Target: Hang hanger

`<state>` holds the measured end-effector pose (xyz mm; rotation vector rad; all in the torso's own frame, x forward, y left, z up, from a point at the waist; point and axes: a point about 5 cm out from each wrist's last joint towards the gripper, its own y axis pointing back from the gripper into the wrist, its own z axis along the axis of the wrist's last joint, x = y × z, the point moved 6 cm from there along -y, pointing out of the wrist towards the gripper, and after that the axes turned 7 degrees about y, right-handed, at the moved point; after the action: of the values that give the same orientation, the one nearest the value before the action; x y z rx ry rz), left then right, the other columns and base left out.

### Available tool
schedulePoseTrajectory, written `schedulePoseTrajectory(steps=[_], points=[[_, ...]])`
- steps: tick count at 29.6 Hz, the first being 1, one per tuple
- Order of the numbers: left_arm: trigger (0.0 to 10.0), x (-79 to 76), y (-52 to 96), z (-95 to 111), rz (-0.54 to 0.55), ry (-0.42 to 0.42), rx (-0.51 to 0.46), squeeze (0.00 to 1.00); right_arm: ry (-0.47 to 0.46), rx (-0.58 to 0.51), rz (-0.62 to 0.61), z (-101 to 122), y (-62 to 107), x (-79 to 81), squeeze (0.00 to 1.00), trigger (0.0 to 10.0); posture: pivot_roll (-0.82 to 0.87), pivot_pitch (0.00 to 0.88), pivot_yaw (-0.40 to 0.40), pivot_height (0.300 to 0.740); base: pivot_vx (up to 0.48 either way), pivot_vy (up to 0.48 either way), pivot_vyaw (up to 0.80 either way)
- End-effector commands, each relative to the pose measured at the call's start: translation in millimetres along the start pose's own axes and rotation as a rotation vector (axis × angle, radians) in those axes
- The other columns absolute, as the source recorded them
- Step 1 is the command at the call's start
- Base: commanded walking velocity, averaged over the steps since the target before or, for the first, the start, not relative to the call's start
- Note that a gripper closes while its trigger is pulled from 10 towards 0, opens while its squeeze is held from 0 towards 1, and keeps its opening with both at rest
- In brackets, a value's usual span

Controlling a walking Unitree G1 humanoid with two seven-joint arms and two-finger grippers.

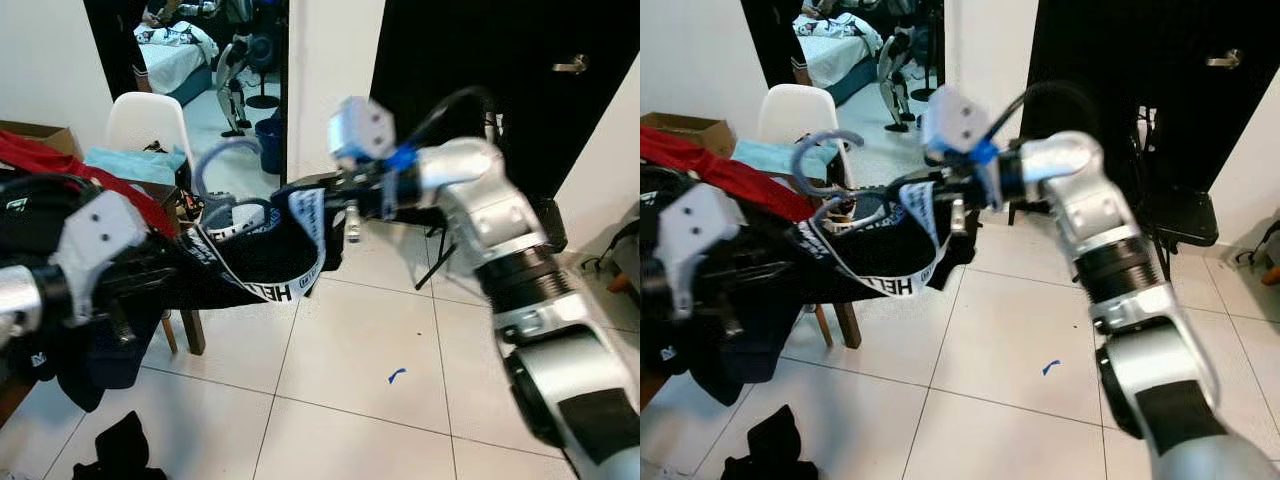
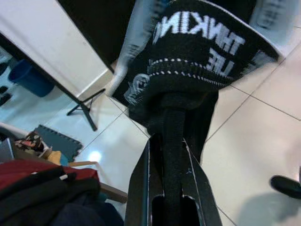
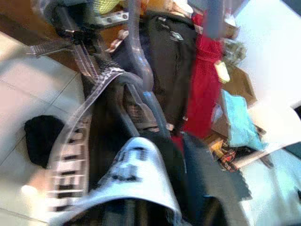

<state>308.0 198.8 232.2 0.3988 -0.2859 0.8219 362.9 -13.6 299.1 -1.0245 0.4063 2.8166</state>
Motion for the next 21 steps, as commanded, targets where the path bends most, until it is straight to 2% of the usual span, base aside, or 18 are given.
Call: schedulePoseTrajectory(steps=[1,3,5,6,8,9,10,11,13,19,21], points=[[1.5,-3.6,-4.1,4,-0.005,0.000,-0.017,0.00,-0.006,0.013,-0.017,-2,-1.2,-1.9,1.00,10.0,-0.04,0.000,-0.043,0.740,0.000,0.000,0.00],[1.2,-25.9,-24.2,6,-0.035,0.065,-0.070,0.00,0.054,0.095,-0.083,-15,-9.3,-4.9,1.00,10.0,-0.04,0.000,-0.038,0.740,0.000,0.000,0.00],[1.2,-25.9,-24.2,6,-0.035,0.065,-0.070,0.00,0.054,0.095,-0.083,-15,-9.3,-4.9,1.00,10.0,-0.04,0.000,-0.038,0.740,0.000,0.000,0.00],[1.2,-33.1,-30.8,6,-0.041,0.088,-0.086,0.00,0.082,0.120,-0.100,-19,-10.3,-5.7,1.00,10.0,-0.05,0.000,-0.037,0.740,0.000,0.000,0.00],[0.9,-37.4,-35.8,4,-0.036,0.111,-0.093,0.00,0.113,0.142,-0.115,-21,-9.5,-6.7,1.00,10.0,-0.05,0.000,-0.037,0.740,0.000,0.000,0.00],[0.9,-37.4,-35.8,4,-0.036,0.111,-0.093,0.00,0.113,0.142,-0.115,-21,-9.5,-6.7,1.00,10.0,-0.05,0.000,-0.037,0.740,0.000,0.000,0.00],[0.7,-38.7,-39.8,-1,-0.018,0.133,-0.087,0.00,0.175,0.182,-0.122,-25,-6.3,-7.6,1.00,10.0,-0.05,0.000,-0.035,0.740,0.000,0.000,0.00],[0.7,-41.5,-45.2,-8,0.002,0.159,-0.071,0.00,0.299,0.266,-0.109,-33,-0.3,-6.5,1.00,10.0,-0.05,0.000,-0.036,0.740,0.000,0.000,0.00],[0.8,-43.4,-48.2,-10,0.008,0.170,-0.066,0.00,0.375,0.323,-0.070,-40,4.0,-2.5,1.00,10.0,-0.06,0.000,-0.036,0.740,0.000,0.000,0.00],[0.7,-40.8,-50.3,-12,0.031,0.179,-0.061,0.00,0.442,0.389,-0.011,-48,11.4,2.1,1.00,10.0,-0.06,0.000,-0.038,0.740,0.000,0.000,0.00],[0.7,-35.1,-48.8,-15,0.066,0.185,-0.050,0.00,0.474,0.450,0.050,-56,23.8,6.0,1.00,10.0,-0.06,0.000,-0.039,0.740,0.000,0.000,0.00]])
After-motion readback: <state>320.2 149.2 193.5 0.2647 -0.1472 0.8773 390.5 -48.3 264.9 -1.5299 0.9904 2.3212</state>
